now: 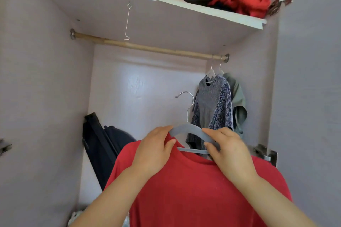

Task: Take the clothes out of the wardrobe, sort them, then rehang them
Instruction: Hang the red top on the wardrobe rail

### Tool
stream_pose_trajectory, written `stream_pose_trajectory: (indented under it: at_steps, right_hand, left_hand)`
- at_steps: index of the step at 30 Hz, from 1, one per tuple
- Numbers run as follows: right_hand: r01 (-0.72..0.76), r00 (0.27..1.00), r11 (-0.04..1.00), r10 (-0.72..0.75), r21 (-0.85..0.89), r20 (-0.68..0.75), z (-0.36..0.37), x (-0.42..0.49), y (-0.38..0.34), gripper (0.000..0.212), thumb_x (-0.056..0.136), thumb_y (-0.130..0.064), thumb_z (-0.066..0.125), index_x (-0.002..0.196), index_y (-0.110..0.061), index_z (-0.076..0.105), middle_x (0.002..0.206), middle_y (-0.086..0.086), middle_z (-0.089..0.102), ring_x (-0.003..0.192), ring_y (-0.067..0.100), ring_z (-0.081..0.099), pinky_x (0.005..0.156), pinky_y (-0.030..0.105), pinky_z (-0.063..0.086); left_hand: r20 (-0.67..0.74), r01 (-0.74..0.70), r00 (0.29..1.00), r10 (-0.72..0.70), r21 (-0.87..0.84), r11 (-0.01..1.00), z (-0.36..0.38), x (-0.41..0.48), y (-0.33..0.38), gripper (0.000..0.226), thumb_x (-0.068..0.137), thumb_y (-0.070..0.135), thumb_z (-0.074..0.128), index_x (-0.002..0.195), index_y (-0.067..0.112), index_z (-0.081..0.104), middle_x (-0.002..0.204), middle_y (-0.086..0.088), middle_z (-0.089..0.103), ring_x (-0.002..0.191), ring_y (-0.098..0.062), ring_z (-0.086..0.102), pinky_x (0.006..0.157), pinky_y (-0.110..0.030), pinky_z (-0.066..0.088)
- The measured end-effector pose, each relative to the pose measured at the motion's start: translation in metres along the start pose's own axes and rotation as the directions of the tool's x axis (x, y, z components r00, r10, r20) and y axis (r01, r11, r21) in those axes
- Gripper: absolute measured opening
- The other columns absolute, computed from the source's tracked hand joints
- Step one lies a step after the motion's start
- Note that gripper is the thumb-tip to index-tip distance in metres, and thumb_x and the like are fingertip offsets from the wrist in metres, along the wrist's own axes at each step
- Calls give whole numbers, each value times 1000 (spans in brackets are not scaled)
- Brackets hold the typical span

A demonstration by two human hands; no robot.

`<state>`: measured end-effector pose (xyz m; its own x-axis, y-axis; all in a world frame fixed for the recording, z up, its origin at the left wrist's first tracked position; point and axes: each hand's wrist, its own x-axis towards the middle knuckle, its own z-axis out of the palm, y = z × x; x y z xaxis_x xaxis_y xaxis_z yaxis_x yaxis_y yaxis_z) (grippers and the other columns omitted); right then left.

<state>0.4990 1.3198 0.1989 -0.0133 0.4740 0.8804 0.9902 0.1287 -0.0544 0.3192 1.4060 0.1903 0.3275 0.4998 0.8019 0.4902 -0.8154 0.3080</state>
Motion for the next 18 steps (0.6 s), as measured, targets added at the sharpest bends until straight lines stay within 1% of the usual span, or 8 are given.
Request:
stream_pose_trajectory:
  at_steps: [2,3,5,7,10,13,18]
  right_hand:
    - [-10,1000,1000,10,-13,-16,15,22,16,41,69,-7,77,108,-18,69,80,2,60,74,27,61,66,24,44]
    - [-13,1000,1000,12,-22,-22,23,34,23,41,70,-8,76,108,-20,68,81,2,60,75,27,61,65,26,46]
    - [-21,1000,998,19,-56,-20,36,59,33,38,75,-13,72,111,-23,66,86,3,60,82,28,60,66,34,51]
    - [-32,999,996,32,-89,5,49,82,41,36,81,-19,65,116,-26,62,94,2,59,92,26,57,71,39,51]
    - [-50,999,990,53,-129,14,67,117,52,34,86,-22,58,119,-27,58,102,0,56,102,23,53,78,37,49]
    - [-77,997,981,80,-181,7,84,152,60,34,86,-22,57,119,-27,57,104,-1,54,105,21,51,79,35,48]
    - [-124,992,957,113,-261,-57,107,210,65,36,85,-19,56,120,-26,57,110,1,54,110,23,50,79,35,48]
  left_hand:
    - [-7,-4,1000,4,22,1000,14,25,-15,39,95,27,47,133,25,45,128,8,52,119,-8,44,93,-13,28]
    - [-12,-4,1000,4,35,999,20,37,-22,39,94,28,47,133,25,45,129,9,52,120,-8,44,95,-14,29]
    - [-22,-3,1000,3,39,999,30,60,-36,39,94,30,46,133,27,44,130,10,50,121,-7,43,96,-15,29]
    - [-34,-6,999,7,32,999,38,80,-49,39,95,31,45,134,29,42,130,12,48,121,-5,42,93,-13,28]
    - [-75,-4,997,6,37,999,47,112,-70,39,95,30,46,133,30,44,129,12,49,119,-5,45,92,-14,30]
    - [-119,-20,993,24,39,999,56,144,-95,38,94,30,47,132,29,46,127,10,52,116,-7,48,95,-19,35]
    - [-131,-57,990,59,19,998,62,198,-134,41,94,32,46,135,27,43,130,8,51,115,-7,49,96,-19,36]
